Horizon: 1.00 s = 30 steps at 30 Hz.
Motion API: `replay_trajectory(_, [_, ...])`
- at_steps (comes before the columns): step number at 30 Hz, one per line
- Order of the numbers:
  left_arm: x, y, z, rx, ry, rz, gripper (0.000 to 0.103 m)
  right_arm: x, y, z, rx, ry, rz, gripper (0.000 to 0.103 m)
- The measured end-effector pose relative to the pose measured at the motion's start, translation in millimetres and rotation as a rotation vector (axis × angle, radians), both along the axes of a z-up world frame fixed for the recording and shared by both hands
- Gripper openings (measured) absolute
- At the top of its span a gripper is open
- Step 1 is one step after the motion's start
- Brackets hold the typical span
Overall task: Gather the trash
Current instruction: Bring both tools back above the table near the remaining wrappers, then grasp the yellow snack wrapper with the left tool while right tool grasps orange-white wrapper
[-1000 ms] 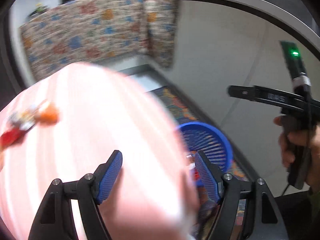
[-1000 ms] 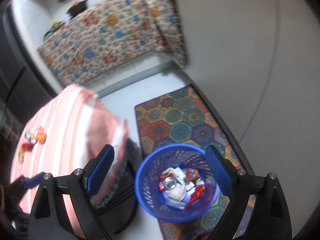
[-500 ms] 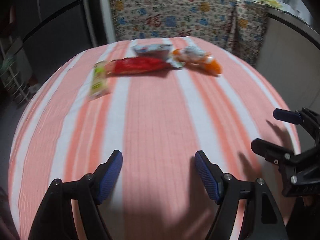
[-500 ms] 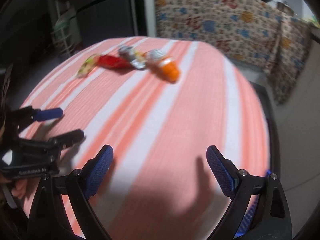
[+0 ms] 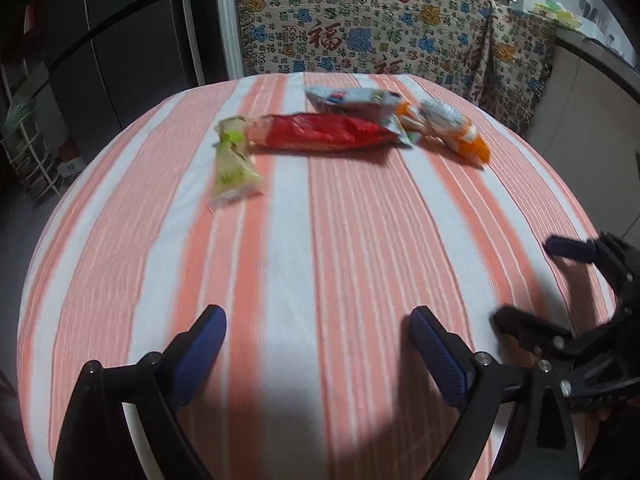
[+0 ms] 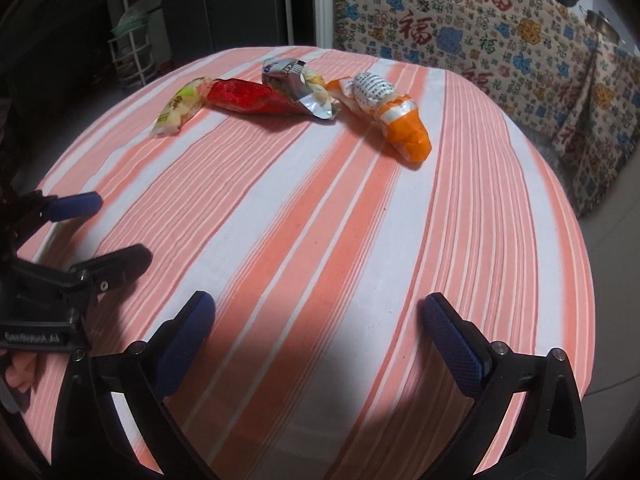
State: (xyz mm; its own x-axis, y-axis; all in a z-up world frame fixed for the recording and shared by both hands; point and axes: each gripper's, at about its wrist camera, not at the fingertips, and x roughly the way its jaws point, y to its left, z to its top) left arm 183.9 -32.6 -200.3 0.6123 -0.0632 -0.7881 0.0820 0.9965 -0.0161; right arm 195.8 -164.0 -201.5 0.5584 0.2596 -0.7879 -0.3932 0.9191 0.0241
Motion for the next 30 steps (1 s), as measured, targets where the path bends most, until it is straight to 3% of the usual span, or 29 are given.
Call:
replay_trajectory(6, [56.9,45.6,23.0,-0.062,-0.049,0.017,0.095,-0.3,0.2,0.0,0.002,0.0,0.001,0.103])
replay_trajectory(11, [112.3,74.6,11.0,-0.056,-0.001,0.057,0.093,-0.3,0.4,0.5,0.003,0.0,0.002,0.103])
replay_trajectory(12, [116.4,77.0,9.3,-0.052,-0.004,0.059,0.084,-0.2,0.4,0.3,0.003,0.0,0.002,0.103])
replay_trajectory(13, [118.4,78.5,8.1,-0.048,-0.005,0.054,0.06,-0.3,0.4,0.4,0.003,0.0,0.002,0.103])
replay_trajectory(15, [118.6,78.2,2.7,-0.036,0.023,0.032,0.028,-0.1,0.7,0.4,0.003,0.0,0.003,0.103])
replay_trajectory(16, [113.9,77.6,3.6,-0.019,0.009,0.035,0.026,-0.1,1.2,0.4,0.003,0.0,0.003,0.103])
replay_trajectory(24, [29.5,84.8,10.3,-0.105,0.018,0.007,0.023,-0.2,1.2,0.0,0.003,-0.001,0.003,0.103])
replay_trajectory(27, [0.5,77.4,9.6,-0.095,0.004,-0.004,0.024,0.0,1.0,0.0,0.003,-0.001,0.003,0.103])
replay_trajectory(29, [-6.2,73.3,9.8,-0.073,-0.015,0.0,0.033,-0.1,1.1,-0.2,0.004,-0.001,0.003,0.103])
replay_trajectory(30, [-7.5,71.4,9.2,-0.052,-0.026,0.005,0.053,-0.1,1.0,-0.2,0.003,-0.001,0.003,0.103])
